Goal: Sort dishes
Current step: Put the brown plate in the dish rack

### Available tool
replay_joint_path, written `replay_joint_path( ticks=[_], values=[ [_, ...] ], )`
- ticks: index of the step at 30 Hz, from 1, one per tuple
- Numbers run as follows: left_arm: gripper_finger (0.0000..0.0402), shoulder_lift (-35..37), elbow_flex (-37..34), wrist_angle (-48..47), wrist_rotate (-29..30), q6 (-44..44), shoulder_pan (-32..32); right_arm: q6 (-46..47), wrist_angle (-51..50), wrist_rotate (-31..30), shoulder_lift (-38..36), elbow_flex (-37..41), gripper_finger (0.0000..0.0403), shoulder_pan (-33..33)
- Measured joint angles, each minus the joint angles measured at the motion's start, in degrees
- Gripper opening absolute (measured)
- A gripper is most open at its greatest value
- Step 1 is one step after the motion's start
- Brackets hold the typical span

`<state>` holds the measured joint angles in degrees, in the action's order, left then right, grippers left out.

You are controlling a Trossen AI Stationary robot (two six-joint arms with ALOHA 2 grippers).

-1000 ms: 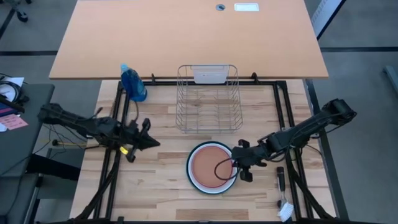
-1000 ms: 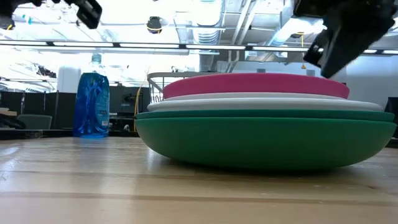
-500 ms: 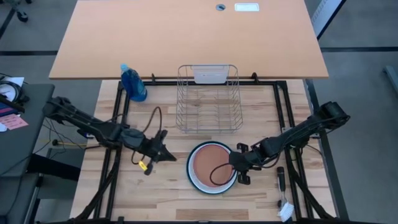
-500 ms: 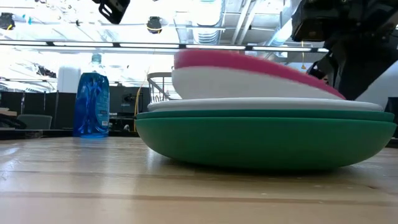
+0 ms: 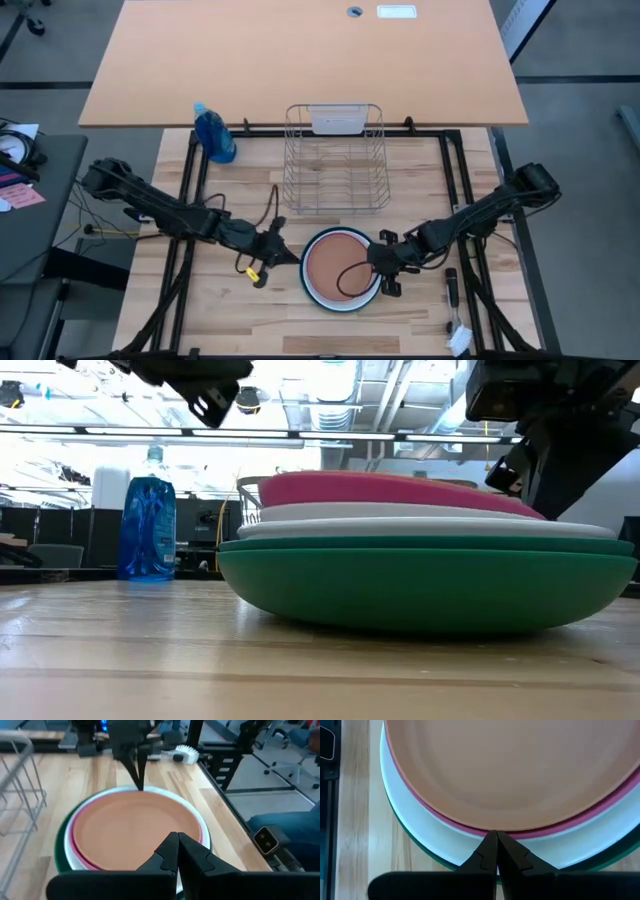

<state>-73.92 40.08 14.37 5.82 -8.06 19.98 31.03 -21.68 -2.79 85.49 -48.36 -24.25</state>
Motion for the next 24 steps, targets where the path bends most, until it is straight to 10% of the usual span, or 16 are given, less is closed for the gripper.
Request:
replay_joint_path(
  ticks=[24],
  values=[
    [0.0, -15.4, 13.5, -5.8, 3.5, -8.5, -2.7, -0.5, 2.1, -0.1, 0.1, 0.1, 0.0011, 0.9]
  ],
)
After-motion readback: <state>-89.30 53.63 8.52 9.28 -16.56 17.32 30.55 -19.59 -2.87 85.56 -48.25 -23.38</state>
